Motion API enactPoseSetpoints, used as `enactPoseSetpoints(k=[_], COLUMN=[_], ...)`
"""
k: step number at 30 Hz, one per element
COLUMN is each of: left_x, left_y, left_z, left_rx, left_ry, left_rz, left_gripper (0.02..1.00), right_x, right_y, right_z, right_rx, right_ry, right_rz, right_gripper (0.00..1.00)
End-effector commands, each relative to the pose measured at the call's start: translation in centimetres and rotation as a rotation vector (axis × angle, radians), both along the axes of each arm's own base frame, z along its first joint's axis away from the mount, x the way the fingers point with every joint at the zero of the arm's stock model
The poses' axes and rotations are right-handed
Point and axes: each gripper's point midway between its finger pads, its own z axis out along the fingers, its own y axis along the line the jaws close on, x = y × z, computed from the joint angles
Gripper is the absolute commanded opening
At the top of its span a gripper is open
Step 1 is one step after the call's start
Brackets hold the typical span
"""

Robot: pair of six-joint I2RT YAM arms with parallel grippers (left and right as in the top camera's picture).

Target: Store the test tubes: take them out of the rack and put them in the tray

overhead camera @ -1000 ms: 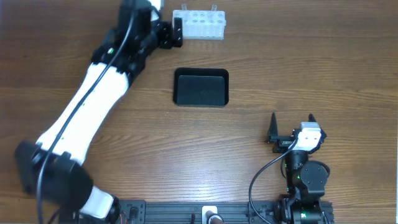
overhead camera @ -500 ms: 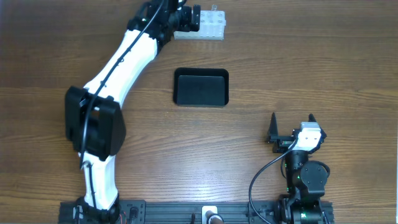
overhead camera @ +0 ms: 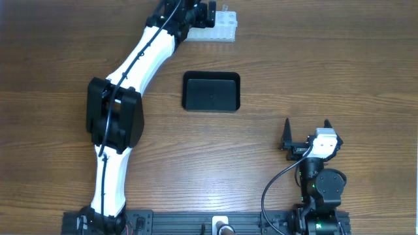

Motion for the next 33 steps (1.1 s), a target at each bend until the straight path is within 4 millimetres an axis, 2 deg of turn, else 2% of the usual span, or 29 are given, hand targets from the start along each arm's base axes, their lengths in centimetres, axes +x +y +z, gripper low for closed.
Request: enactPoseSetpoints(k=[1, 13, 19, 27, 33], left_x=[0.6, 0.5, 0.4, 0.0, -0.1], left_y=[-0.4, -0.7, -0.7, -0.7, -0.7], left_z=[-0.5, -1.5, -1.8, -2.3, -2.8], left_rx=[-0.016, -0.021, -0.017, -0.013, -0.009], left_ry=[-0.001, 0.017, 0.027, 0.050, 0.062], left_rz=[0.006, -0.008, -0.010, -0.015, -0.016], left_gripper=[0.991, 0.950, 0.825, 0.816, 0.770], right_x=[0.0, 0.0, 0.0, 0.0, 0.0], right_y=[-0.1, -0.1, -0.1, -0.1, -0.1], right_z=[-0.1, -0.1, -0.1, -0.1, -0.1], right_rx=[-0.006, -0.006, -0.006, -0.006, -0.006], right_ry=[-0.002, -0.002, -0.002, -0.002, -0.002], right_rz=[-0.001, 0.000, 0.000, 0.000, -0.001], right_gripper=[0.991, 0.991, 0.985, 0.991, 0.991])
